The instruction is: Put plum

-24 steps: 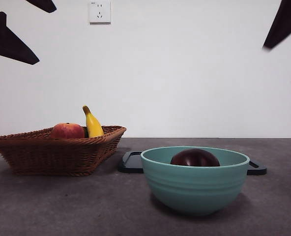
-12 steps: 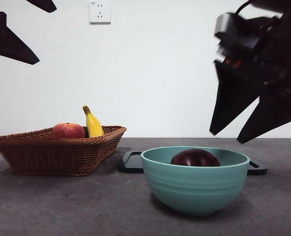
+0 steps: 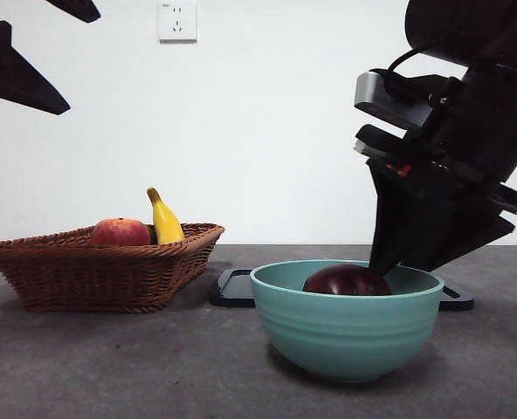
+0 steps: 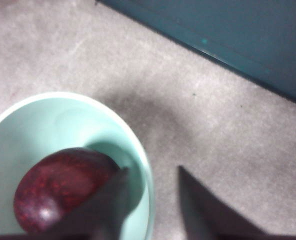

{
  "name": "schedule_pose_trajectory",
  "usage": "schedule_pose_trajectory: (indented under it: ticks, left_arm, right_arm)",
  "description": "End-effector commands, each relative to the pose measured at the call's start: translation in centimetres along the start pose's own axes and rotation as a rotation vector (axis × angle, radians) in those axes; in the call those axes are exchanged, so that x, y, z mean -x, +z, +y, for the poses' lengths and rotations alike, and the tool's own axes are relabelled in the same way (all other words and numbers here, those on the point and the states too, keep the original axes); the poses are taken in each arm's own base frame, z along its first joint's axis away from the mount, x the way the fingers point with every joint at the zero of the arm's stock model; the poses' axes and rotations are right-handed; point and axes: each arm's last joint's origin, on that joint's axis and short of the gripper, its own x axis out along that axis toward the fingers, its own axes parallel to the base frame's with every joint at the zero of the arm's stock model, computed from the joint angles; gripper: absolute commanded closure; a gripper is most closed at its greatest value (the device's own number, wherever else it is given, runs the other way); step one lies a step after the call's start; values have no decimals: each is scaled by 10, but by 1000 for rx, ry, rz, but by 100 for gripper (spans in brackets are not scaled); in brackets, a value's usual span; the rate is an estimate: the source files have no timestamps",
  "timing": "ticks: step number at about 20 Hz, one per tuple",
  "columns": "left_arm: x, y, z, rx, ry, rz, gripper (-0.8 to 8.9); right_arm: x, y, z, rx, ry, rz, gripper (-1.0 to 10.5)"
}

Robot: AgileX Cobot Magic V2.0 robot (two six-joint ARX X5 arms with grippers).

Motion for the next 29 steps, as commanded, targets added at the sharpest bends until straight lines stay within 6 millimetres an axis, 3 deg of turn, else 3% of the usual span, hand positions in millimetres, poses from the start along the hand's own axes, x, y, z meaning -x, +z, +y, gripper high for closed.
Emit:
schedule_pose_trajectory:
  ticks: [1, 16, 23, 29]
  left_arm:
    - [0, 3, -1, -21, -12, -6, 439]
    - [0, 3, -1, -33, -12, -6, 439]
    - [0, 3, -1, -33, -12, -6, 439]
    - [0, 3, -1, -33, -12, -6, 439]
  right_arm:
    - [-3, 1, 2, -2, 7, 7, 894]
    - [1, 5, 4, 4, 20, -21, 933]
    - [31, 41, 9, 7, 9, -130, 934]
    - [44, 85, -18, -53, -52, -222, 935]
